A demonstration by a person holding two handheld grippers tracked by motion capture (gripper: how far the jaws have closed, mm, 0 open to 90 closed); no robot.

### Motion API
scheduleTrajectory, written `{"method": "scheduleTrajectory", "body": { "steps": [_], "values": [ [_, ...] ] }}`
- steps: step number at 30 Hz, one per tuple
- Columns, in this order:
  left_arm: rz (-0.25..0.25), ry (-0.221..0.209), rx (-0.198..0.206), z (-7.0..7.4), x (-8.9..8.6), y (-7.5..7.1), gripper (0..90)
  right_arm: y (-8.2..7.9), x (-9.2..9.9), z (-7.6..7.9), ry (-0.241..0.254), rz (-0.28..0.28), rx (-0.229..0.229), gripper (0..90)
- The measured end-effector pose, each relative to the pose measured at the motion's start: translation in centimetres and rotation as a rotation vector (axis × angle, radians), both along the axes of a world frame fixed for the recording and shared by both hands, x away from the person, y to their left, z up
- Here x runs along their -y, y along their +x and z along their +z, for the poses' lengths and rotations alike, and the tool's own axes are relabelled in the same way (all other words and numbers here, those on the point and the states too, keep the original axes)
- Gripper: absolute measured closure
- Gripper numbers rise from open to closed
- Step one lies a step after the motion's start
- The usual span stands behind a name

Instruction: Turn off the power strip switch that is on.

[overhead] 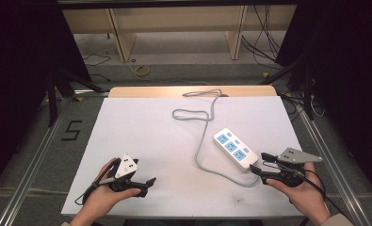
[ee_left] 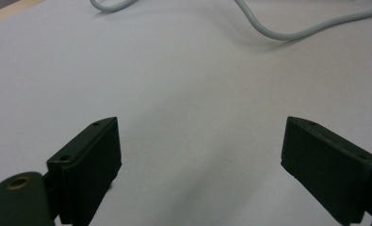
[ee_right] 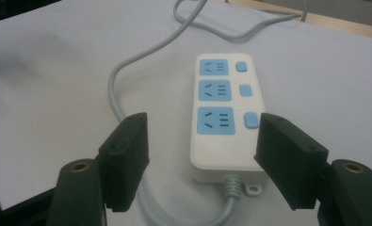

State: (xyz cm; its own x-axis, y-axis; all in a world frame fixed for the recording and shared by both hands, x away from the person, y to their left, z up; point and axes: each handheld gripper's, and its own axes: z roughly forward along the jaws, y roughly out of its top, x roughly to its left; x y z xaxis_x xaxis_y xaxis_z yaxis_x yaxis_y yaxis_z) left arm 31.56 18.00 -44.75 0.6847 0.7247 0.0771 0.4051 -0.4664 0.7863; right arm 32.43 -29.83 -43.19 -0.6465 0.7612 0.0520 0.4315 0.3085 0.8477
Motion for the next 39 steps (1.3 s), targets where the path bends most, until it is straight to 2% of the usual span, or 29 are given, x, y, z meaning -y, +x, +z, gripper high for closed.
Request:
{"method": "scheduleTrajectory", "body": {
  "steps": [9,10,11,12,14,15,22,26,36,39],
  "values": [
    [0.011,0.004,0.0,-0.2,-0.1,0.5,14.4,1.0,-0.5,0.7,-0.066,0.002,-0.026,48.6],
    [0.012,0.006,0.001,-0.2,-0.1,0.5,14.4,1.2,-0.6,0.9,-0.078,0.003,-0.034,54.1],
    [0.013,0.008,0.001,-0.2,-0.1,0.5,14.4,1.2,-0.6,0.9,-0.078,0.003,-0.034,54.1],
    [0.015,0.008,0.0,-0.2,-0.1,0.5,14.6,1.6,-0.8,1.2,-0.105,0.006,-0.044,60.5],
    [0.018,0.011,-0.003,-0.2,-0.2,0.5,14.8,1.7,-0.9,1.4,-0.115,0.006,-0.045,63.4],
    [0.021,0.009,-0.002,-0.2,-0.2,0.5,15.0,2.1,-1.0,1.7,-0.127,0.005,-0.058,69.8],
    [0.018,0.012,-0.008,-0.2,-0.1,0.5,15.3,3.6,-1.6,2.6,-0.174,-0.013,-0.08,88.3],
    [0.017,0.013,-0.007,-0.3,-0.1,0.5,15.3,4.6,-2.0,2.9,-0.199,-0.021,-0.098,90.0],
    [0.009,0.016,-0.01,-0.3,0.1,0.6,15.4,6.7,-2.8,3.2,-0.226,-0.04,-0.147,90.0],
    [0.015,0.004,-0.01,-0.3,0.1,0.6,15.4,7.2,-3.0,3.2,-0.236,-0.049,-0.161,90.0]
  ]
}}
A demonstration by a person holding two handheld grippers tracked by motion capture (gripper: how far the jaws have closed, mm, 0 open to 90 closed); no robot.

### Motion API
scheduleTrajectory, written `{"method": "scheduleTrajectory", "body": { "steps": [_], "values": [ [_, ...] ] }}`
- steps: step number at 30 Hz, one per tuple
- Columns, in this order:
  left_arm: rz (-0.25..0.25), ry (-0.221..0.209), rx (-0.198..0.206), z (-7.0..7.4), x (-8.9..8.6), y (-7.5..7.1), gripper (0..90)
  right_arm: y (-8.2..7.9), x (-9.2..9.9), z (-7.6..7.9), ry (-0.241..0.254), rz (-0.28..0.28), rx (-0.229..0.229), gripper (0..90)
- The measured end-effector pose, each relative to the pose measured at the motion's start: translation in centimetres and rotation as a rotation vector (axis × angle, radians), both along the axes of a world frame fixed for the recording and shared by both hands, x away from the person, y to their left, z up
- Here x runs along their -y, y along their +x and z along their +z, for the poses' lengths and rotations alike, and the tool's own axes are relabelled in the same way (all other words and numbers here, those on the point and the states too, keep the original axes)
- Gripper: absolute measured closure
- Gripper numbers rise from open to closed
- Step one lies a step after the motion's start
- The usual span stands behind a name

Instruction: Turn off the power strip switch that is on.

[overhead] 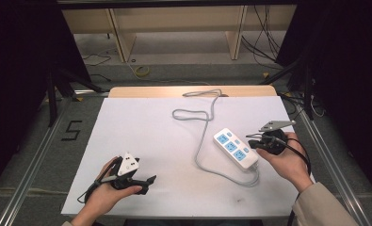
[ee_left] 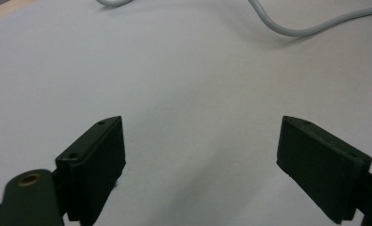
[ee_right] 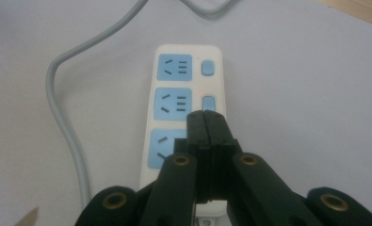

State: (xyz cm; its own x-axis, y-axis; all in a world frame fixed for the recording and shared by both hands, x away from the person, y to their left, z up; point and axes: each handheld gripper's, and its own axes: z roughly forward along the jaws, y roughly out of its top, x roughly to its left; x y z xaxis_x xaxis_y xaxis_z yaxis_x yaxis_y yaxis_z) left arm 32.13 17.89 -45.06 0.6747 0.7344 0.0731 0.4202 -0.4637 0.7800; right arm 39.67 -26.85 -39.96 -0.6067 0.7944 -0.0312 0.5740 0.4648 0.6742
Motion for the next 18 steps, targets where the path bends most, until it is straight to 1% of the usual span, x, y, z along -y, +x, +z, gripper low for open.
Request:
{"method": "scheduleTrajectory", "body": {
  "steps": [1,2,3,5,12,18],
  "values": [
    [0.0,0.0,0.0,0.0,0.0,0.0,15.4,0.0,0.0,0.0,0.0,0.0,0.0,90.0],
    [0.002,-0.003,-0.003,0.0,0.0,0.0,15.4,0.4,-0.2,0.0,-0.003,0.003,-0.011,90.0],
    [0.002,-0.003,-0.003,0.0,0.0,0.0,15.4,0.4,-0.2,0.0,-0.003,0.003,-0.011,90.0],
    [0.002,0.0,-0.006,0.0,0.0,0.1,15.4,0.9,-0.6,0.2,-0.012,0.006,-0.023,90.0],
    [0.0,0.0,-0.005,0.0,0.0,0.1,15.4,1.9,-1.3,0.6,-0.019,0.004,-0.052,90.0],
    [0.001,0.002,-0.002,0.0,0.0,0.2,15.4,3.1,-2.2,0.9,-0.042,0.002,-0.095,90.0]
  ]
}}
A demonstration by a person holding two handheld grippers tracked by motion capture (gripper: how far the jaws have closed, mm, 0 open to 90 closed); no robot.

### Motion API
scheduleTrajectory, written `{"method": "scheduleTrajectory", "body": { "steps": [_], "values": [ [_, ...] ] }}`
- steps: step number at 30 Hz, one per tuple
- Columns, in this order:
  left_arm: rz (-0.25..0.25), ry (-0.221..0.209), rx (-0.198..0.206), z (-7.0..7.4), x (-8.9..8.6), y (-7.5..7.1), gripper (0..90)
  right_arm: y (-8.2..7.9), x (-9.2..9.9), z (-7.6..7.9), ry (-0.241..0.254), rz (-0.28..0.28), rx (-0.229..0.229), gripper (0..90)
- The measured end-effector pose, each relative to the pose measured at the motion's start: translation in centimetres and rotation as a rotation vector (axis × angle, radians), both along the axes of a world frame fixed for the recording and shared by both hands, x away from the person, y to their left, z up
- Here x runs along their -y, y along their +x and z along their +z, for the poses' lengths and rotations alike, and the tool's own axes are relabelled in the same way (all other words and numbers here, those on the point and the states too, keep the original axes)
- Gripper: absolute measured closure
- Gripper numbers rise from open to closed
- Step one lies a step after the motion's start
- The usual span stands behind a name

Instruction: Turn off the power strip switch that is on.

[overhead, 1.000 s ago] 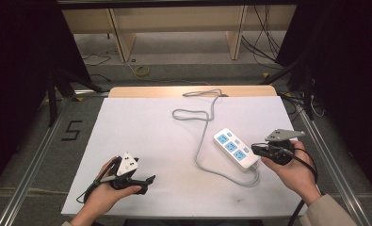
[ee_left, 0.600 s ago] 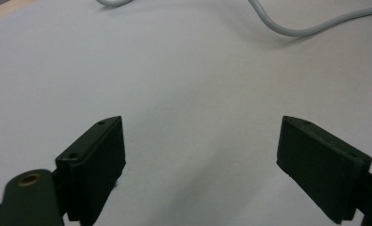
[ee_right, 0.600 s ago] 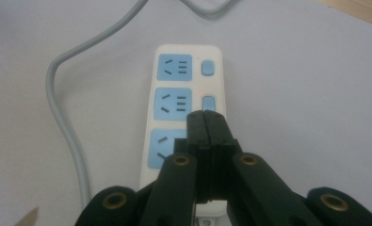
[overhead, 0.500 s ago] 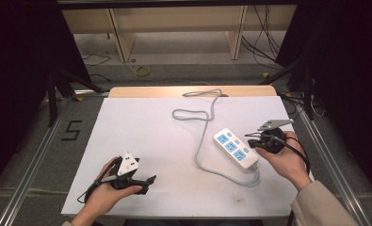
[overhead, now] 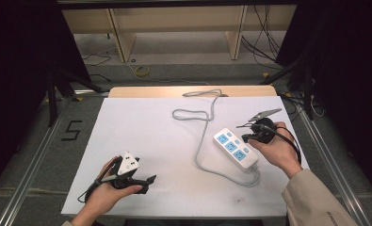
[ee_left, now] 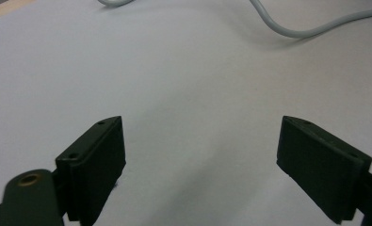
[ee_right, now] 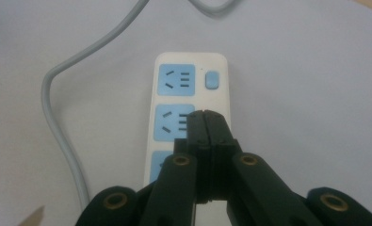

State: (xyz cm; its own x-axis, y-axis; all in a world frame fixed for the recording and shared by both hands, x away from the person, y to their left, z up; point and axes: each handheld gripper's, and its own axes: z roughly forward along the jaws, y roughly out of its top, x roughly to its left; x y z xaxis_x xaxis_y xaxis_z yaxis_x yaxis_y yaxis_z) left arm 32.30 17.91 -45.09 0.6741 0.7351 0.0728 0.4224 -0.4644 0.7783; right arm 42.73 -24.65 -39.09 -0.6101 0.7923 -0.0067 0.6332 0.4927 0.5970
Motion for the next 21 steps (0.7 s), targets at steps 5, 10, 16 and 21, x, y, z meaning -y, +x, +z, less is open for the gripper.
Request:
{"method": "scheduleTrajectory", "body": {
  "steps": [5,10,16,21],
  "values": [
    [0.0,0.001,0.002,-0.1,0.1,0.1,15.4,0.7,-0.4,-0.1,-0.012,0.004,-0.024,90.0],
    [-0.003,0.003,0.006,0.0,0.1,0.1,15.5,1.6,-0.9,-0.4,-0.019,-0.004,-0.066,90.0],
    [-0.004,0.005,0.004,0.0,0.1,0.1,15.5,2.3,-0.9,-0.5,-0.009,-0.022,-0.109,90.0],
    [-0.009,0.007,0.001,0.0,0.1,0.1,15.5,2.8,-1.0,-0.6,-0.02,-0.026,-0.128,90.0]
  ]
}}
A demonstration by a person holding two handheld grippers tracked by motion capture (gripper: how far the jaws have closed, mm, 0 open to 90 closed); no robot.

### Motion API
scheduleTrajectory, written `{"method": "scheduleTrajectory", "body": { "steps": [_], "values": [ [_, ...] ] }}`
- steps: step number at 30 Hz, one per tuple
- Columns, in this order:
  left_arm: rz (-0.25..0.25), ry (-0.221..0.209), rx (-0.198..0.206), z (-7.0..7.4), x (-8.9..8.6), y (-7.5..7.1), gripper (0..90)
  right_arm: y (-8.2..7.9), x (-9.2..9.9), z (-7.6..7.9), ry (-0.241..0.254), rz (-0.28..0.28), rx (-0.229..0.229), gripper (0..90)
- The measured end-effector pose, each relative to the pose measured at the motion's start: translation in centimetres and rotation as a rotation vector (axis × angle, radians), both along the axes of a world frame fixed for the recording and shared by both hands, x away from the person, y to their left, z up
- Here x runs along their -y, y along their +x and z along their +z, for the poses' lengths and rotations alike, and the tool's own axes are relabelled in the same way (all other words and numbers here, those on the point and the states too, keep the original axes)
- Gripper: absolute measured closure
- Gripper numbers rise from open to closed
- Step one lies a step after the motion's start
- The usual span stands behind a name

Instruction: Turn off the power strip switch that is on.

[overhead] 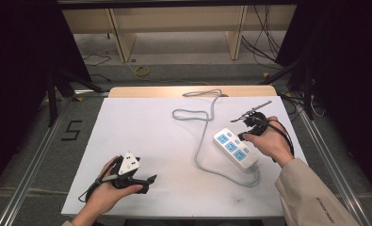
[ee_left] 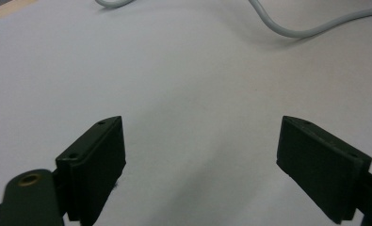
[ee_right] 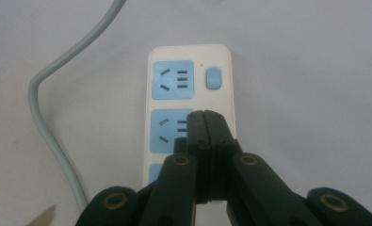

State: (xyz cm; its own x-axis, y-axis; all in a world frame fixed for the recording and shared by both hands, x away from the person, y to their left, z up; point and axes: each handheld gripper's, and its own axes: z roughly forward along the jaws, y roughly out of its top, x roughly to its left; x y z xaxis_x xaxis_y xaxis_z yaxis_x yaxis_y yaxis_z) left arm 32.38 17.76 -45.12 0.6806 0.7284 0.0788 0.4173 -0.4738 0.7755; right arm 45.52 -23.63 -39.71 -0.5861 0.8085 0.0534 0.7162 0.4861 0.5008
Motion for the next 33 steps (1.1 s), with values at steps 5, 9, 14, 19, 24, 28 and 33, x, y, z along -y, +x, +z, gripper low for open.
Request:
{"method": "scheduleTrajectory", "body": {
  "steps": [5,9,14,19,24,28,33],
  "values": [
    [0.001,0.001,0.001,0.0,0.0,0.0,15.5,0.6,-0.2,-0.2,-0.011,-0.004,-0.02,90.0],
    [-0.003,-0.001,0.002,0.0,0.0,0.0,15.5,1.1,-0.3,-0.3,-0.02,-0.008,-0.032,90.0],
    [-0.002,0.004,0.002,0.0,0.1,0.0,15.5,1.5,-0.2,-0.4,-0.029,-0.015,-0.049,90.0],
    [-0.002,0.002,-0.003,-0.1,0.2,0.0,15.5,1.7,-0.3,-0.3,-0.041,-0.013,-0.056,90.0],
    [-0.004,0.001,-0.009,-0.1,0.2,0.1,15.9,2.1,-0.4,-0.6,-0.051,-0.012,-0.078,90.0],
    [0.0,-0.002,-0.004,0.0,0.1,0.1,15.9,2.4,-0.6,-1.0,-0.059,-0.013,-0.096,90.0],
    [0.0,0.002,-0.006,0.0,0.1,0.1,15.8,2.6,-0.7,-1.1,-0.063,-0.008,-0.105,90.0]
  ]
}}
